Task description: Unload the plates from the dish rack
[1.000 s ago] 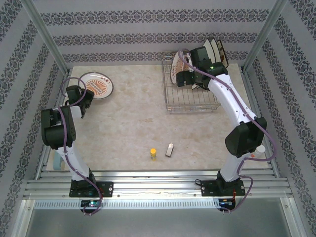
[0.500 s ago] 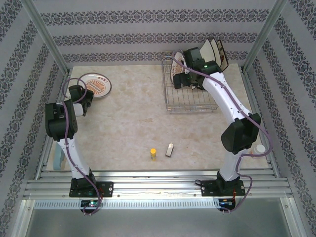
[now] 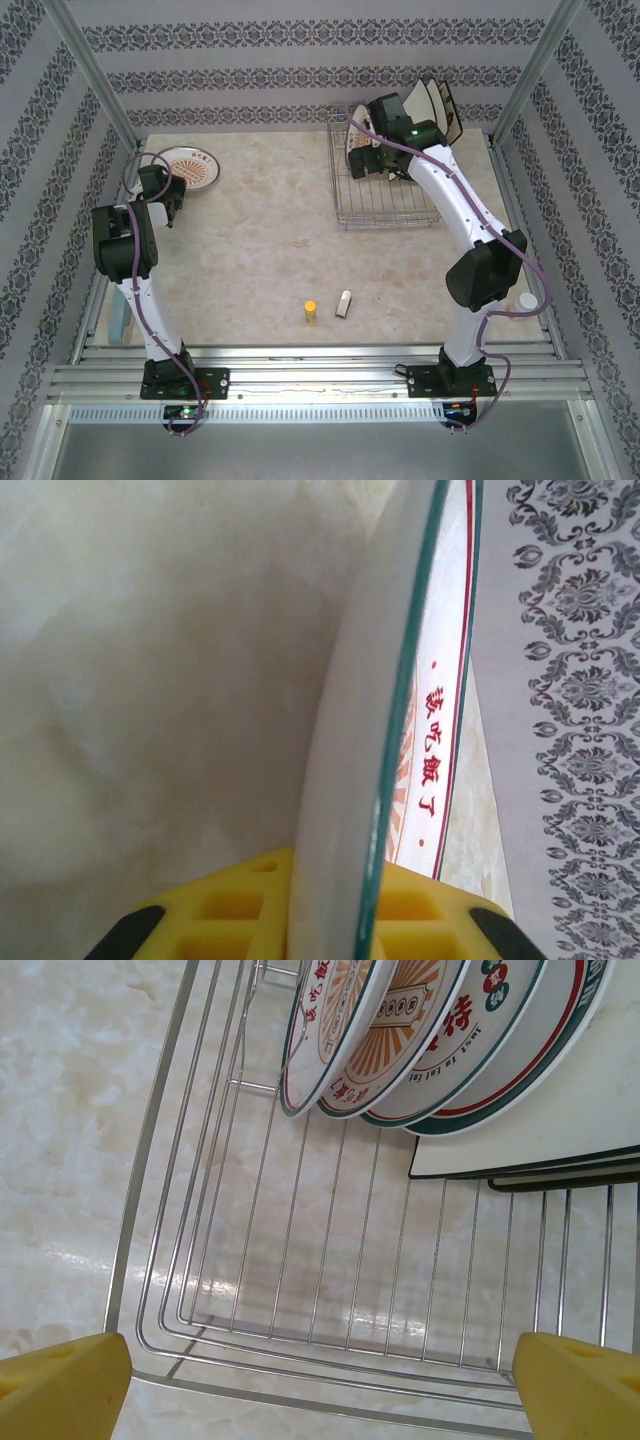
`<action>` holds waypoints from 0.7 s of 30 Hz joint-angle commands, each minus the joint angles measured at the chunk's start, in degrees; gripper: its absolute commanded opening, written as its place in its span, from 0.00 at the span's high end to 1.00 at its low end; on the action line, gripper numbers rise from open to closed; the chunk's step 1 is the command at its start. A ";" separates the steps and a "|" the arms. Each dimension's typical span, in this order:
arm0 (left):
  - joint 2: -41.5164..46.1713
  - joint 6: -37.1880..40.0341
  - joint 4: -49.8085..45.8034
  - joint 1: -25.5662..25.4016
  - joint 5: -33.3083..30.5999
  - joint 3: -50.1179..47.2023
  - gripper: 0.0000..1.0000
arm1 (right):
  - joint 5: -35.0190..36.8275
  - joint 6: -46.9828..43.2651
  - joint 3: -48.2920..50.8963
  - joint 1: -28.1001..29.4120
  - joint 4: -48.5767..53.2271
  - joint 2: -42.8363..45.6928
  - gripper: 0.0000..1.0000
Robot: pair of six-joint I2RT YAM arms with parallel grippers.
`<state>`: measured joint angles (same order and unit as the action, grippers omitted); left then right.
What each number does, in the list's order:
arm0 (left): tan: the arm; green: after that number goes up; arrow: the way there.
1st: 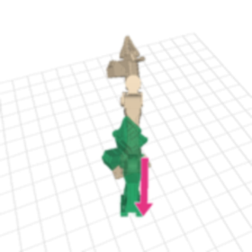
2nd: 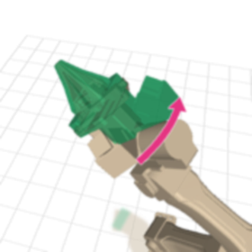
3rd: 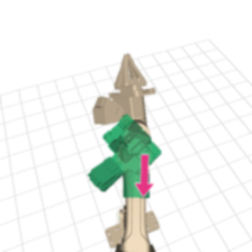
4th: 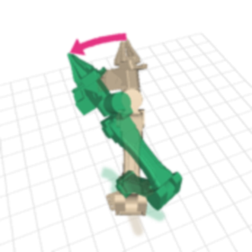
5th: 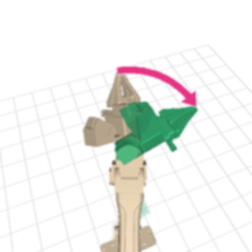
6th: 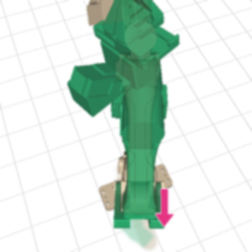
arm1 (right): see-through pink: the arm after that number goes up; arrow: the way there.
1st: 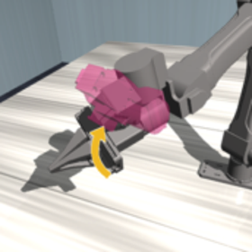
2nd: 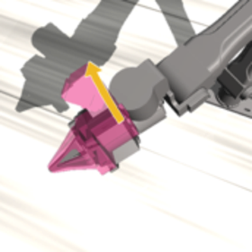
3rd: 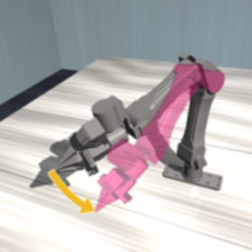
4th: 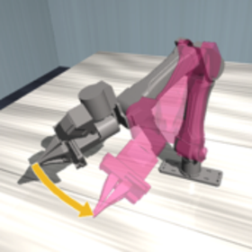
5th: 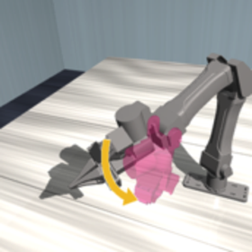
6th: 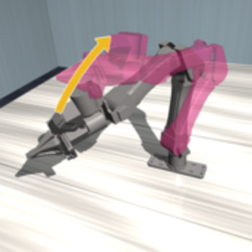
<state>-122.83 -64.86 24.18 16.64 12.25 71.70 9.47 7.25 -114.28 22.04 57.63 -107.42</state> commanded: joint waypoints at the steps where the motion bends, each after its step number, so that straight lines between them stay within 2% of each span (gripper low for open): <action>1: -1.36 2.46 -7.11 1.22 -1.09 3.64 0.74 | 1.17 -0.44 -1.41 0.78 1.19 -0.69 0.02; 2: -1.22 3.50 -8.89 1.20 -1.31 4.24 0.65 | 1.16 -0.43 -1.39 0.73 1.14 -0.60 0.02; 5: -0.97 6.51 -13.81 1.12 -1.89 6.09 0.45 | 0.82 -0.61 -0.81 0.62 0.80 -0.18 0.02; 8: -1.09 8.81 -16.80 1.26 -1.88 7.22 0.31 | 0.32 -0.70 0.04 0.29 0.13 0.40 0.02; 18: 3.94 19.22 -25.03 1.19 -5.29 6.76 0.00 | -2.35 -0.49 3.83 -0.60 -2.82 2.82 0.02; 21: 4.53 25.23 -29.39 1.20 -2.01 9.65 0.00 | -3.01 -0.37 4.78 -0.65 -3.55 3.31 0.02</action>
<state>-120.42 -47.86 3.33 17.34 9.82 79.00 7.68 7.22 -110.50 21.87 55.72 -106.65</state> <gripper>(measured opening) 0.998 0.979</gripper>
